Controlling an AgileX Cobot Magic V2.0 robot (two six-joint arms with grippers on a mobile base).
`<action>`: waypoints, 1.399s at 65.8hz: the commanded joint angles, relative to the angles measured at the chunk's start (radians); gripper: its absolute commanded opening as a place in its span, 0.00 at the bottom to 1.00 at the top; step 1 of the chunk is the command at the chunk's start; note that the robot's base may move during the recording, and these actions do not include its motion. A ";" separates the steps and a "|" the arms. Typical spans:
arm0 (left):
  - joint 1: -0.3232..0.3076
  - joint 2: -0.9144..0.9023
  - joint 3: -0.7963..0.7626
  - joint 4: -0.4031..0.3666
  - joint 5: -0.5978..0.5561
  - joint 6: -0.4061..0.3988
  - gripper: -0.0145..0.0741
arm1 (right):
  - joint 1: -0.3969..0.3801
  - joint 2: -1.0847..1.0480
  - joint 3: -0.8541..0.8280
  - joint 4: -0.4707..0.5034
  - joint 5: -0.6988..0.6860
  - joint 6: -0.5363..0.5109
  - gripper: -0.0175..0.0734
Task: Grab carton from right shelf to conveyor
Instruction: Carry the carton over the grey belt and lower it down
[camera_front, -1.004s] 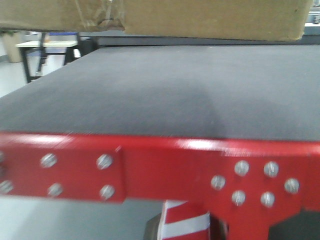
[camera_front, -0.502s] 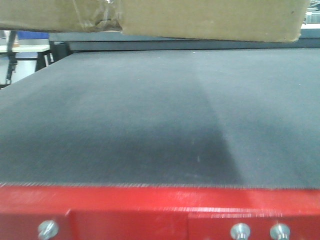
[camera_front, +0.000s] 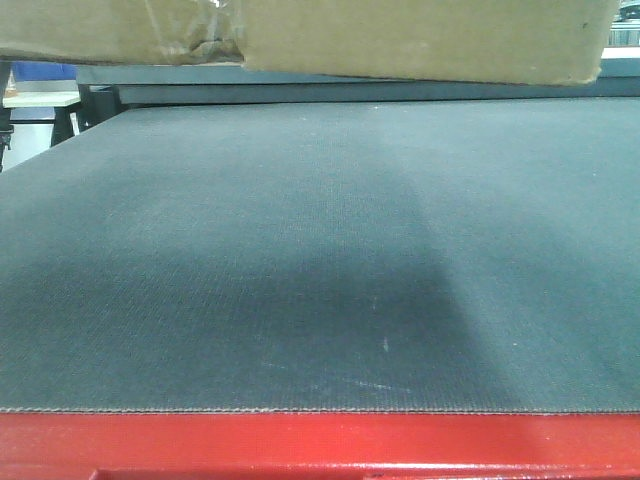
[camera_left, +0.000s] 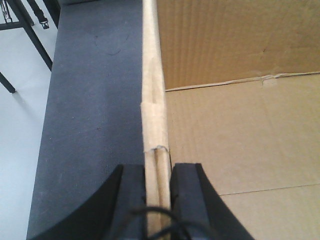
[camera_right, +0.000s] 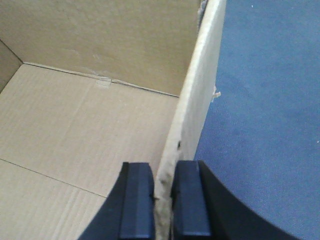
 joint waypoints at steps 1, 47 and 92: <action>0.005 -0.011 -0.002 0.091 -0.001 0.005 0.14 | -0.003 -0.019 -0.007 -0.016 -0.024 -0.018 0.12; 0.005 -0.011 -0.002 0.091 -0.001 0.005 0.14 | -0.003 -0.019 -0.007 -0.016 -0.024 -0.018 0.12; 0.005 0.143 -0.004 -0.109 -0.053 0.001 0.14 | -0.099 0.070 -0.007 -0.067 -0.059 -0.061 0.12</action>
